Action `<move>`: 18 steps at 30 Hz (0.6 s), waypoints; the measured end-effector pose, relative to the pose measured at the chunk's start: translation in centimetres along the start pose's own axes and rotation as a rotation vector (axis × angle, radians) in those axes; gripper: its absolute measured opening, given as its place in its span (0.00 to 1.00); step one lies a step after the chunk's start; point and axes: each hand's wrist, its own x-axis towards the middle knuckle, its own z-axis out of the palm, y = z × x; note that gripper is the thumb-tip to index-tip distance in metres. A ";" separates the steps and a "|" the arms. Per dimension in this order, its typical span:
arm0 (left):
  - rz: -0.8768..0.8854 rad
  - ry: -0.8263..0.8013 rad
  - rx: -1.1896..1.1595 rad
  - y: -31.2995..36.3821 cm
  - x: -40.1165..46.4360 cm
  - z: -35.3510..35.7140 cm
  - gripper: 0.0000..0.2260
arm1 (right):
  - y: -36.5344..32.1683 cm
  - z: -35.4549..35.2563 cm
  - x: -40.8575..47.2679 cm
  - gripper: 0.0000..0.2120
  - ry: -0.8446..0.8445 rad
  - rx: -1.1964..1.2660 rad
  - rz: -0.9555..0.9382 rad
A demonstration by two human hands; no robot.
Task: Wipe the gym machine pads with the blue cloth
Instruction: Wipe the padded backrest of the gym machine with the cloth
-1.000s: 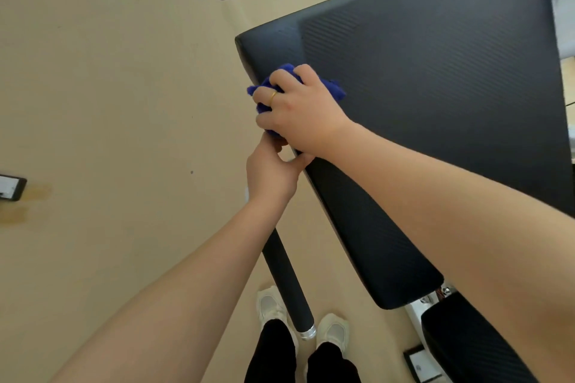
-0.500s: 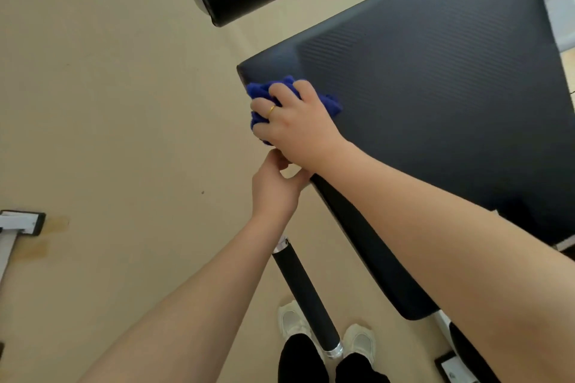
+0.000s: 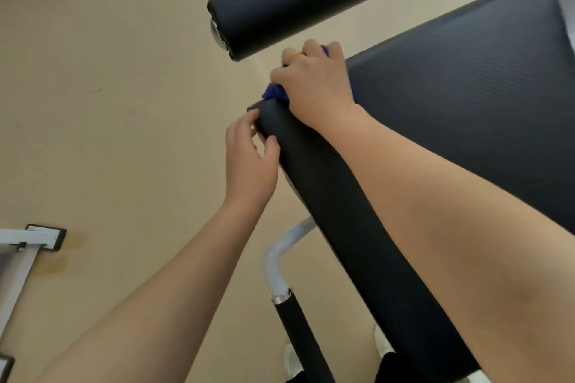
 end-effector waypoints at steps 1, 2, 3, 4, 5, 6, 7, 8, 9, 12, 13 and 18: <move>0.024 0.011 0.047 0.3 0.6 0.0 0.20 | 1.5 0.0 -0.3 0.11 0.004 -0.012 0.057; 0.035 0.024 0.105 0.5 1.1 0.1 0.20 | 2.9 0.1 -0.7 0.12 0.004 -0.027 0.134; 0.034 0.036 0.168 0.6 1.5 0.2 0.21 | 4.4 0.2 -1.1 0.12 -0.001 -0.039 0.216; 0.032 0.044 0.230 0.9 2.0 0.4 0.21 | 5.5 0.2 -1.3 0.12 -0.007 -0.046 0.280; 0.025 0.051 0.272 1.2 2.3 0.7 0.21 | 6.3 0.3 -1.5 0.12 -0.007 -0.049 0.308; 0.017 0.055 0.295 1.5 2.5 1.1 0.22 | 6.5 0.4 -1.6 0.12 -0.004 -0.049 0.309; 0.019 0.056 0.316 2.0 2.6 1.6 0.23 | 6.2 0.4 -1.7 0.12 0.001 -0.039 0.299; 0.017 0.054 0.338 2.5 2.8 2.1 0.23 | 5.6 0.4 -1.9 0.12 0.002 -0.030 0.273; 0.013 0.050 0.360 3.0 2.9 2.7 0.24 | 4.7 0.3 -2.2 0.12 0.001 -0.025 0.223; 0.021 0.053 0.479 3.8 2.9 3.9 0.24 | 3.2 0.4 -2.8 0.15 -0.010 -0.007 0.014; 0.020 0.052 0.527 3.9 2.8 4.2 0.23 | 3.7 0.3 -2.8 0.15 -0.016 -0.020 -0.032; 0.014 0.021 0.585 4.6 2.5 5.1 0.23 | 11.2 0.2 -2.4 0.13 -0.031 -0.079 0.261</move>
